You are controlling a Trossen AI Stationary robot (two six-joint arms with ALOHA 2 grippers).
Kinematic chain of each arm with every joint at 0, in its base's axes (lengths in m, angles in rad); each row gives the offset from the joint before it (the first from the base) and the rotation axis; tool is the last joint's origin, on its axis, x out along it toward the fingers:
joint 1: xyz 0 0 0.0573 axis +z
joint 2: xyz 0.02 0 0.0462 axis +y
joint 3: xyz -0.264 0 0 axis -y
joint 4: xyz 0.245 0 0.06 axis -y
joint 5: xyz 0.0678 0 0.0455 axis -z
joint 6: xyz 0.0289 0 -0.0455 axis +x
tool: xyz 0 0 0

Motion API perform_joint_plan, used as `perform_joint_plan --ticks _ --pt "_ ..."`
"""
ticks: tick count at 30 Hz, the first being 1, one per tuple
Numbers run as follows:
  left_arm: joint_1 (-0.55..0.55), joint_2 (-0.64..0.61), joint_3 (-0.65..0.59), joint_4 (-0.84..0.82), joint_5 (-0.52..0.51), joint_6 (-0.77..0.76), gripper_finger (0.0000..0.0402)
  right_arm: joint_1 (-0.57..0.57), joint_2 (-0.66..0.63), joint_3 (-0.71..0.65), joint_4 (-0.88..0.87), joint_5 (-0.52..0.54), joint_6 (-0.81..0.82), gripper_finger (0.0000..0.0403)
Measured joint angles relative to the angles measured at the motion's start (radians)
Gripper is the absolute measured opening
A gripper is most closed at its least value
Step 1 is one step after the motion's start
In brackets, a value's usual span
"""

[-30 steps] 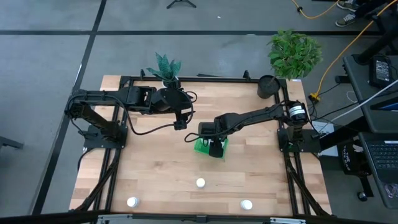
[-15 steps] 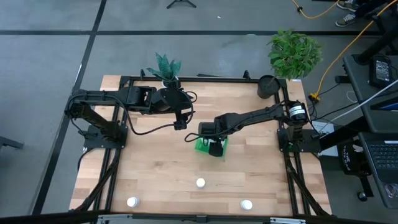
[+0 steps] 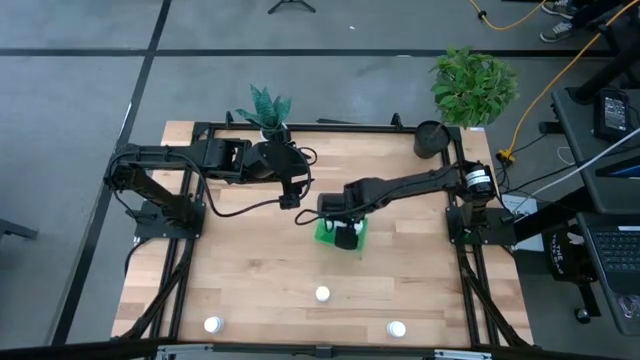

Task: Pick and place pill bottles into a basket
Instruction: Put the white pill bottle into the green bin

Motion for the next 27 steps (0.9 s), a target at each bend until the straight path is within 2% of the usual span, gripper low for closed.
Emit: perform_joint_plan --ticks 7,12,17,22,24,27 --pt "0.0 -0.002 0.0 -0.002 -0.016 0.009 0.0255 0.0 -0.003 0.135 -0.159 0.117 -0.015 0.0273" --pt "-0.023 -0.061 0.0 -0.061 -0.135 0.024 0.0255 0.008 -0.086 0.153 -0.251 0.219 0.041 0.0273" --pt "-0.067 -0.148 0.0 -0.155 -0.173 -0.073 0.0255 0.085 -0.323 0.019 -0.288 0.404 0.199 0.0273" --pt "-0.161 -0.156 0.002 -0.314 -0.14 -0.133 0.0255 0.257 -0.657 -0.203 -0.29 0.642 0.449 0.0273" --pt "-0.208 -0.143 0.002 -0.417 -0.118 -0.149 0.0255 0.326 -0.767 -0.269 -0.266 0.671 0.543 0.0273" --pt "-0.277 -0.118 0.001 -0.559 -0.074 -0.207 0.0255 0.404 -0.867 -0.335 -0.201 0.677 0.588 0.0273"
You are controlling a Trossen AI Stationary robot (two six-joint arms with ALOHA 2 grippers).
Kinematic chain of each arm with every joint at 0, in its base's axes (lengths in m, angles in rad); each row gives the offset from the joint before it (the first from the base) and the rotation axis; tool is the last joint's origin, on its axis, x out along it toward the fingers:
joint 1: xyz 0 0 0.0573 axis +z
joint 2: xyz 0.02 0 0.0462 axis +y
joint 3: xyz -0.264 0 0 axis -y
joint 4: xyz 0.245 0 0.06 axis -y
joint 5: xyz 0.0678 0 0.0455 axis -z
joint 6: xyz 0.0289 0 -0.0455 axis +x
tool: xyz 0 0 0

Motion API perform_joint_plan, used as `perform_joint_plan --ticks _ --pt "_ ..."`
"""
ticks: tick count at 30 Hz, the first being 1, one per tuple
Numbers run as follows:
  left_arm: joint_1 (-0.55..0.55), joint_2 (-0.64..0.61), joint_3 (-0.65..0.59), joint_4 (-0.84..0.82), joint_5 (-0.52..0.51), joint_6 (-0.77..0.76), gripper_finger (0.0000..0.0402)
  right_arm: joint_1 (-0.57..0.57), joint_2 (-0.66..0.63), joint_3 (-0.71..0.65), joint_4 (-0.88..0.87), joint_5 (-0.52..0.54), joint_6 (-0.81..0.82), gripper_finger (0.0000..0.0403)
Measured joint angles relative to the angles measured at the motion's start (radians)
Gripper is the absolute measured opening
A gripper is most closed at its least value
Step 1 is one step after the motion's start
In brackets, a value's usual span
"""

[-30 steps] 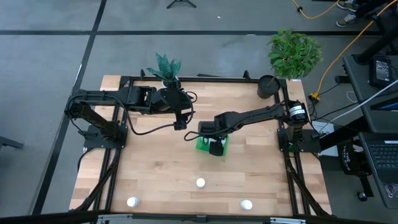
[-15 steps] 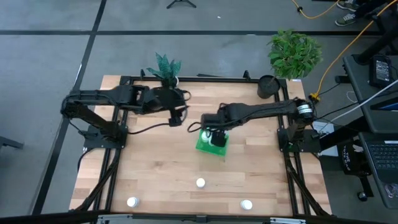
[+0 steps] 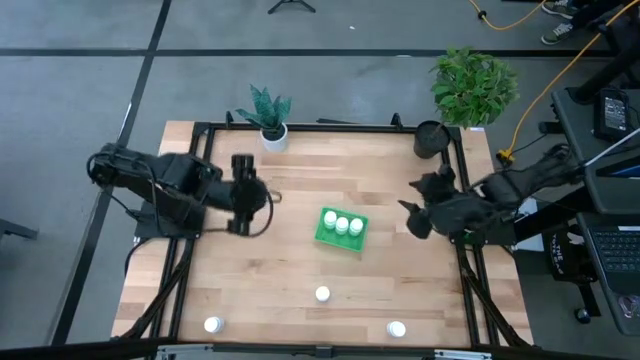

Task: Pick and place pill bottles into a basket
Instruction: Put the white pill bottle into the green bin

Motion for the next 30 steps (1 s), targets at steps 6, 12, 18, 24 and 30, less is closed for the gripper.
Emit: perform_joint_plan --ticks 6,12,18,24,30 --pt "-0.149 0.046 0.0 -0.048 0.062 -0.333 0.0255 0.056 -0.021 -0.048 0.136 0.084 -0.245 0.0273" --pt "-0.314 0.18 0.0 -0.144 0.196 -0.845 0.0255 0.056 -0.02 -0.06 0.166 0.213 -0.515 0.0262" --pt "-0.49 0.327 0.0 0.018 0.277 -1.241 0.0255 0.056 -0.055 -0.06 0.177 0.216 -0.603 0.0252" --pt "-0.652 0.438 0.0 0.123 0.284 -1.654 0.0255 0.056 -0.108 -0.06 0.19 0.216 -0.605 0.0247" --pt "-0.746 0.493 0.004 0.14 0.416 -1.882 0.0255 0.055 -0.128 -0.06 0.243 0.215 -0.671 0.0247"
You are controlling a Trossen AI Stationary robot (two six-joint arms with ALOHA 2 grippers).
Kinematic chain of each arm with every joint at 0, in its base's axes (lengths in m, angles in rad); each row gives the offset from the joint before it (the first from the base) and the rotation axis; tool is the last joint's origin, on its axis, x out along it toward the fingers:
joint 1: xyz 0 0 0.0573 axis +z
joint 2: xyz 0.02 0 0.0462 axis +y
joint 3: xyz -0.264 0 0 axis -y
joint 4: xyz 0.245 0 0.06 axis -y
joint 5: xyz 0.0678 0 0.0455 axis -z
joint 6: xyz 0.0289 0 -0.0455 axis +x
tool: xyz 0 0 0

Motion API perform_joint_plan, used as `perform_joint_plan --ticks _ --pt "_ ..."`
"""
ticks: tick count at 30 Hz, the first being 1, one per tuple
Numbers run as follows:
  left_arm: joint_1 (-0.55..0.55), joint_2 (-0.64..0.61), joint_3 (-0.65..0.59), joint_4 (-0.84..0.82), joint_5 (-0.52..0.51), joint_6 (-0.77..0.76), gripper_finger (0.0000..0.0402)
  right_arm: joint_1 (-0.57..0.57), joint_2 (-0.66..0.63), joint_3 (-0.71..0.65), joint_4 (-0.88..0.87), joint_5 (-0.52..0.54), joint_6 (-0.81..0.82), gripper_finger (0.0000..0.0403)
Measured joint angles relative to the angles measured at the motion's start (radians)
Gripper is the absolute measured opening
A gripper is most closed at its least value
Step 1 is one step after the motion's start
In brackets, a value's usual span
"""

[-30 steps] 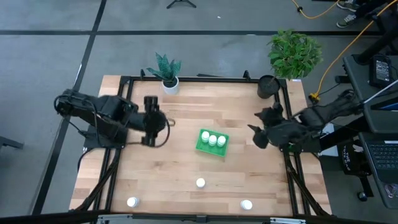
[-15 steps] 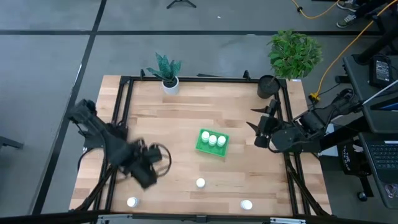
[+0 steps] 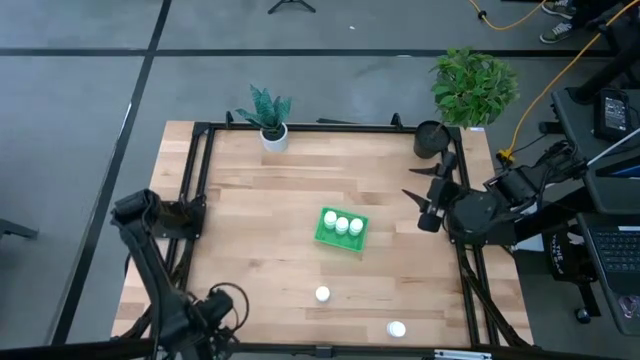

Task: Pick and place pill bottles into a basket
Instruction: Put the white pill bottle into the green bin

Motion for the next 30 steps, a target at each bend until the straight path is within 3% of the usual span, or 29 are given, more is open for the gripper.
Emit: perform_joint_plan --ticks 15,25,30 --pt "-0.045 0.003 -0.001 -0.11 0.015 -0.033 0.0256 0.0 0.0 0.0 0.101 -0.027 -0.062 0.0247" --pt "-0.077 0.032 -0.102 0.083 0.009 -0.033 0.0256 0.0 0.0 0.0 0.159 -0.026 -0.094 0.0247" --pt "-0.089 0.038 -0.138 0.1 -0.013 -0.024 0.0256 0.0 0.0 0.0 0.234 -0.027 -0.133 0.0247"
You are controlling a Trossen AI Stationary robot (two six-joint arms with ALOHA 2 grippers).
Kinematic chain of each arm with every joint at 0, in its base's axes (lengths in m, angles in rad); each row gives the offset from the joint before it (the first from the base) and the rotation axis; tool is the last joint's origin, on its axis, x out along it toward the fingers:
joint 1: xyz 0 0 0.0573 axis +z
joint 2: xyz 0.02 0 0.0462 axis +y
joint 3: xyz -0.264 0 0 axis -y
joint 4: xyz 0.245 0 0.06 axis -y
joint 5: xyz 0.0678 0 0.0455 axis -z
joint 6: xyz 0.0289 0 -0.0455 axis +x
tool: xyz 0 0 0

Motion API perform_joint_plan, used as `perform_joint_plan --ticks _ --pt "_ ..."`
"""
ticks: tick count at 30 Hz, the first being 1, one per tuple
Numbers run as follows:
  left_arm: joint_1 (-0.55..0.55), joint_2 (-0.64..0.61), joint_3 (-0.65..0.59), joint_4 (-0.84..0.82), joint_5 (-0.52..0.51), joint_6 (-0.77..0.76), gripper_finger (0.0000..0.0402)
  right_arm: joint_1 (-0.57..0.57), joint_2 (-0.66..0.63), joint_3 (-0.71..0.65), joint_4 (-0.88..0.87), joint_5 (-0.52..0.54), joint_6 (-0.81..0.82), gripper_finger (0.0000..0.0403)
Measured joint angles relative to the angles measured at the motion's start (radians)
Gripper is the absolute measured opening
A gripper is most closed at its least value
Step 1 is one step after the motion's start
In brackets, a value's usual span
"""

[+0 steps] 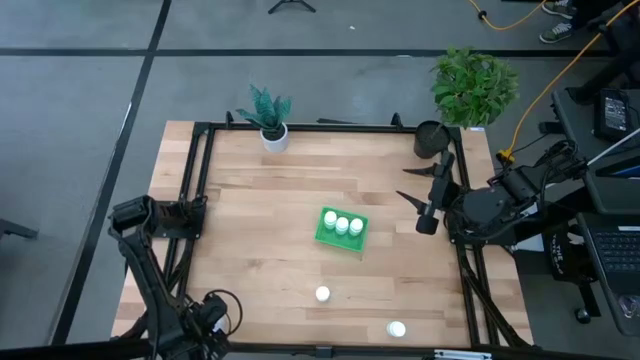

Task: Pick and place pill bottles into a basket
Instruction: Put the white pill bottle into the green bin

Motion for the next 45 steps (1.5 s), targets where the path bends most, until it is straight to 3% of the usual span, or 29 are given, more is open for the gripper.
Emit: perform_joint_plan --ticks 16,25,37,45 --pt "-0.059 0.001 -0.129 0.083 -0.075 0.023 0.0246 0.0 0.005 0.0 0.204 0.001 -0.037 0.0247" --pt "-0.059 -0.001 -0.13 0.114 -0.117 0.028 0.016 0.0 0.048 0.0 0.21 0.001 -0.032 0.0247" --pt "-0.037 -0.007 -0.129 0.133 -0.137 0.041 0.0158 0.0 0.077 0.0 0.189 -0.001 -0.037 0.0247" --pt "0.07 -0.06 -0.132 0.129 -0.231 0.208 0.0157 0.0 0.077 0.0 0.168 -0.012 -0.035 0.0247"
